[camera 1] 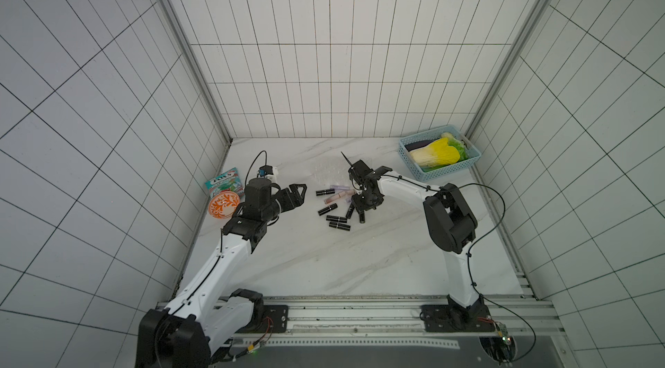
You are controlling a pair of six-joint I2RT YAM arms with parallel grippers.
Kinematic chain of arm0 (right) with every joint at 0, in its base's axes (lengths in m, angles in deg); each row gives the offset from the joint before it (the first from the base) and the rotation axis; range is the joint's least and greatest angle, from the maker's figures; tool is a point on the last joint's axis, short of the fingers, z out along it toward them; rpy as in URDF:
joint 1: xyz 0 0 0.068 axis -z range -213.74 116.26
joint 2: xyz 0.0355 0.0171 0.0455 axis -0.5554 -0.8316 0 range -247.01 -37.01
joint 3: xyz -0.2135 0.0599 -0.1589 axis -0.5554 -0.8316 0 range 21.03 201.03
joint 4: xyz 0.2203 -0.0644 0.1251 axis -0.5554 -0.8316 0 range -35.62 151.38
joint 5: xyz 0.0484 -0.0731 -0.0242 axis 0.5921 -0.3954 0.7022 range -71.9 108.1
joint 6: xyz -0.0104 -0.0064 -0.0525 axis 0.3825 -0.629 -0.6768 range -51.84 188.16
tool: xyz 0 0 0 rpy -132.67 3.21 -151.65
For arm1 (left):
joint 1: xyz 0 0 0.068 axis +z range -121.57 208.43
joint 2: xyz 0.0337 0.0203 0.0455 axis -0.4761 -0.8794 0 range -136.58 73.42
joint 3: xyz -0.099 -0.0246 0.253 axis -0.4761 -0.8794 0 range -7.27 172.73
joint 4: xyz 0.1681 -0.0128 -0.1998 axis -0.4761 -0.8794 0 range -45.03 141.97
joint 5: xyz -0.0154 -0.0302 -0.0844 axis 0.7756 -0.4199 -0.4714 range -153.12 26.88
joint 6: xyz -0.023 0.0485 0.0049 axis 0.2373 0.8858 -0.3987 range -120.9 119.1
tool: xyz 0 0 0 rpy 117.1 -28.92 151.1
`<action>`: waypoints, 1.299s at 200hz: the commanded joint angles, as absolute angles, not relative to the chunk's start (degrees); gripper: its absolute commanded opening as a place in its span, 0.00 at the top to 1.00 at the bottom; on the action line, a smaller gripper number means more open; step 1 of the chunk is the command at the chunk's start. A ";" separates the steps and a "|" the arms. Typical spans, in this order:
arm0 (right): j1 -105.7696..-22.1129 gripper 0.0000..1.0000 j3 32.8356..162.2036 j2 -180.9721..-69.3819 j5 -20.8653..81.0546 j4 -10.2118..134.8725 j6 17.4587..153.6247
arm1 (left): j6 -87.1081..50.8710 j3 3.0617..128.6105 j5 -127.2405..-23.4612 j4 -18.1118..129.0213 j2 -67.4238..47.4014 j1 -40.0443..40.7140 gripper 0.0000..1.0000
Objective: Arrange the lipsticks in the organizer
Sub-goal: Pick up the lipstick at the center of the board.
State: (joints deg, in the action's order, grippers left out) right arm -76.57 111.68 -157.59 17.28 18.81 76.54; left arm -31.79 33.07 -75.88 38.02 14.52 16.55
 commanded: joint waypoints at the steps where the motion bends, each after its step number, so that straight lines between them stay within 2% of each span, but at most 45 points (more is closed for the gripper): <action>1: -76.72 0.46 113.58 -158.82 15.99 16.39 76.07 | -31.53 32.78 -76.30 38.91 15.50 16.92 0.15; 31: -76.54 0.50 114.32 -159.74 16.55 15.75 76.31 | -31.49 32.76 -76.82 38.88 15.58 16.92 0.15; 99: -75.80 0.51 115.04 -160.98 17.65 14.14 77.65 | -31.42 32.92 -77.61 38.88 16.46 16.92 0.15; 122: -75.58 0.59 115.16 -161.18 17.66 13.76 77.91 | -31.49 33.14 -78.17 38.88 16.62 16.85 0.16; 170: -75.48 0.58 114.19 -160.31 16.60 12.20 78.70 | -31.53 33.97 -79.02 38.35 16.86 16.92 0.16; 219: -75.38 0.78 114.16 -160.48 16.87 12.07 78.62 | -31.62 34.57 -81.01 38.09 16.33 16.84 0.19; 238: -74.73 0.81 112.87 -158.23 16.84 12.16 78.62 | -31.51 35.23 -83.74 38.21 16.14 16.83 0.20; 260: -72.57 0.82 109.17 -151.09 17.31 13.05 78.71 | -31.81 36.54 -91.39 39.47 16.06 16.67 0.22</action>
